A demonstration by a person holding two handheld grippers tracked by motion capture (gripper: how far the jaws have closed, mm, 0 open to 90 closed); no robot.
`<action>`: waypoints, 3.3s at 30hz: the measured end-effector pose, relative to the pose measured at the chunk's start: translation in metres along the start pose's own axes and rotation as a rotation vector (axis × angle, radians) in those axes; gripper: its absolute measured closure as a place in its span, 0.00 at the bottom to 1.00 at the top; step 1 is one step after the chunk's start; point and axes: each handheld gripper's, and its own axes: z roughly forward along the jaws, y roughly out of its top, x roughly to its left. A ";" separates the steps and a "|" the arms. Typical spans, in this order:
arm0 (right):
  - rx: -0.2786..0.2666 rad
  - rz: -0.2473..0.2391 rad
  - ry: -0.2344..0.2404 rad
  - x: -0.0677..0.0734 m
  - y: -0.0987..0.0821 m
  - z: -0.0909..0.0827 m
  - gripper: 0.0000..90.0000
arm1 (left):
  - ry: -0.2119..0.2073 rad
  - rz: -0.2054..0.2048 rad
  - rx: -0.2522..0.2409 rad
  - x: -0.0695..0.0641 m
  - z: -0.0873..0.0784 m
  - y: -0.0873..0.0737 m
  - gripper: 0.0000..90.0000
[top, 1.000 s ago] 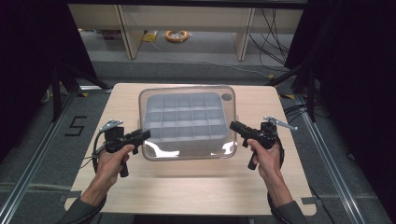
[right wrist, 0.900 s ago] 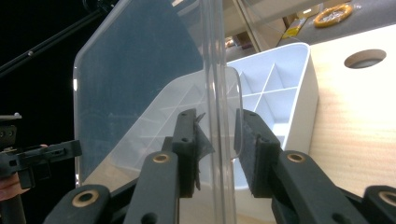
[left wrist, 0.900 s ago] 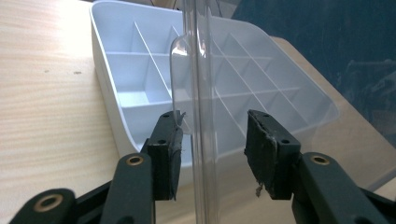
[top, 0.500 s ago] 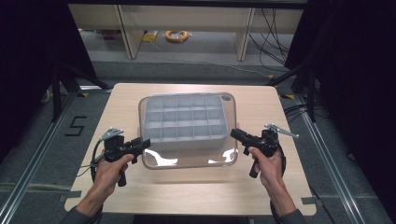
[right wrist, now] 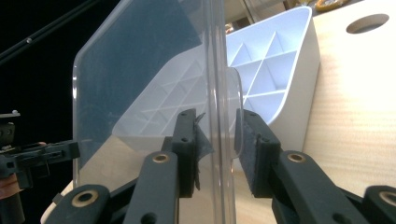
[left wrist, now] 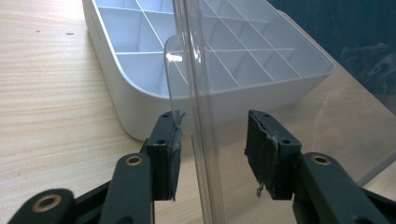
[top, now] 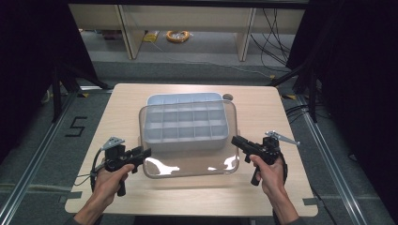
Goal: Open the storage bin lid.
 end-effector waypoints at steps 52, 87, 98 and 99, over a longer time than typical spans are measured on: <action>0.101 0.031 -0.004 0.007 -0.063 -0.026 0.78 | -0.064 0.006 0.093 -0.001 -0.025 -0.061 0.60; 0.163 0.031 -0.020 0.006 -0.091 -0.036 0.76 | -0.105 -0.012 0.155 -0.001 -0.031 -0.084 0.57; 0.218 0.038 -0.041 0.008 -0.097 -0.035 0.75 | -0.093 0.016 0.228 0.001 -0.025 -0.092 0.52; 0.234 0.075 -0.037 0.010 -0.096 -0.035 0.74 | -0.093 0.016 0.228 0.001 -0.025 -0.092 0.51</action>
